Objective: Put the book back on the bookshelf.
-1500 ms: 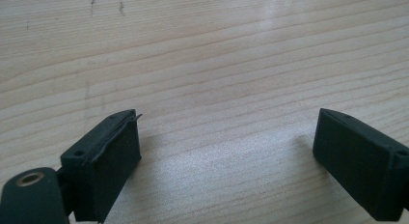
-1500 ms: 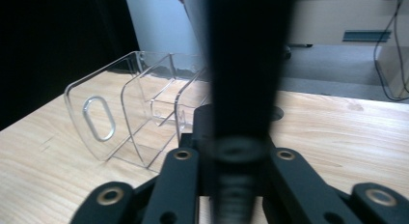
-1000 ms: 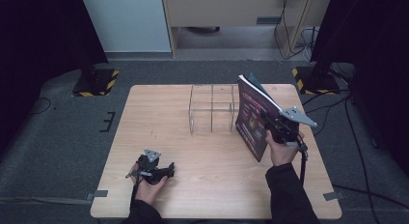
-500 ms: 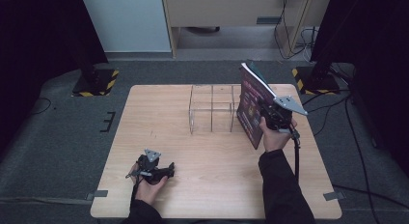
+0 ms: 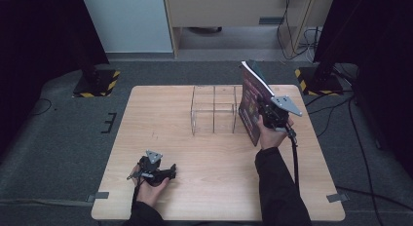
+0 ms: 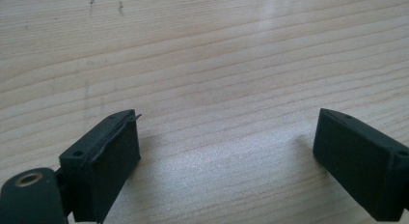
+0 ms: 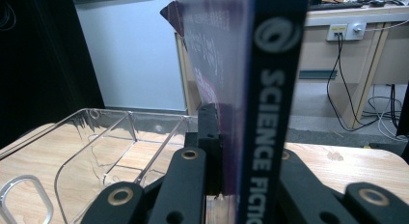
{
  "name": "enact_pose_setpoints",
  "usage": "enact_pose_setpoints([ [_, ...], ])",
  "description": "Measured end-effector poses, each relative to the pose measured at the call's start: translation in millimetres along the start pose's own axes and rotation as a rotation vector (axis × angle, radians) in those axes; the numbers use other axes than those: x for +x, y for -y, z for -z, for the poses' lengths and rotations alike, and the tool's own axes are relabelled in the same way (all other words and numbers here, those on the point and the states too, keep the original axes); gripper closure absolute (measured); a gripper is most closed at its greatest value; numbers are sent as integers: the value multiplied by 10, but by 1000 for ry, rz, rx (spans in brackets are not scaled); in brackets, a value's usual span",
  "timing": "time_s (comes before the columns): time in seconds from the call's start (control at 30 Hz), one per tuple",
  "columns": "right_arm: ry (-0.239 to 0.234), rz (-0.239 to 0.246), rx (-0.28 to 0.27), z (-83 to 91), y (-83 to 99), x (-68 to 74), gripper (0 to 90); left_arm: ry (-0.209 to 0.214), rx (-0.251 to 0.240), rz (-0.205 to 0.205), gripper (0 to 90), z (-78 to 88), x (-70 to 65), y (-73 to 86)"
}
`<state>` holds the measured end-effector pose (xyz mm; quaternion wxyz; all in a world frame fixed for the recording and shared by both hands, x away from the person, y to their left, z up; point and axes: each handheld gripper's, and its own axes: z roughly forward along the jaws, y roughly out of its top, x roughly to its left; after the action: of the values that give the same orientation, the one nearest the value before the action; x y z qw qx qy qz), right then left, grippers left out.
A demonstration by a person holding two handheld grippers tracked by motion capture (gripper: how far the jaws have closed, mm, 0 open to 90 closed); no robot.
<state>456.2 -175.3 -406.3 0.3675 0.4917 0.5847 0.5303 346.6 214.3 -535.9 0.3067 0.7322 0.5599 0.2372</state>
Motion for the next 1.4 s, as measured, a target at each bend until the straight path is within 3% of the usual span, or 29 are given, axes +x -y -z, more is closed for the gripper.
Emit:
enact_pose_setpoints([
  [0.4,-3,3,-7,-2,91,-2,819,0,0,0,82,0,-1,0],
  [0.67,-10,5,16,13,80,-16,665,0,0,0,82,0,-1,0],
  [0.8,-17,10,25,14,82,-22,681,0,0,0,81,-1,-1,0],
  [0.83,-28,11,32,20,77,-21,731,0,0,0,81,-1,-1,0],
  [0.93,-32,-5,33,28,62,-27,777,0,0,0,81,0,-1,0],
  [1.13,-14,-48,40,28,23,-59,762,0,0,-1,81,0,-1,0],
  [1.4,4,-61,37,62,-8,-110,650,1,0,1,81,0,-2,0],
])
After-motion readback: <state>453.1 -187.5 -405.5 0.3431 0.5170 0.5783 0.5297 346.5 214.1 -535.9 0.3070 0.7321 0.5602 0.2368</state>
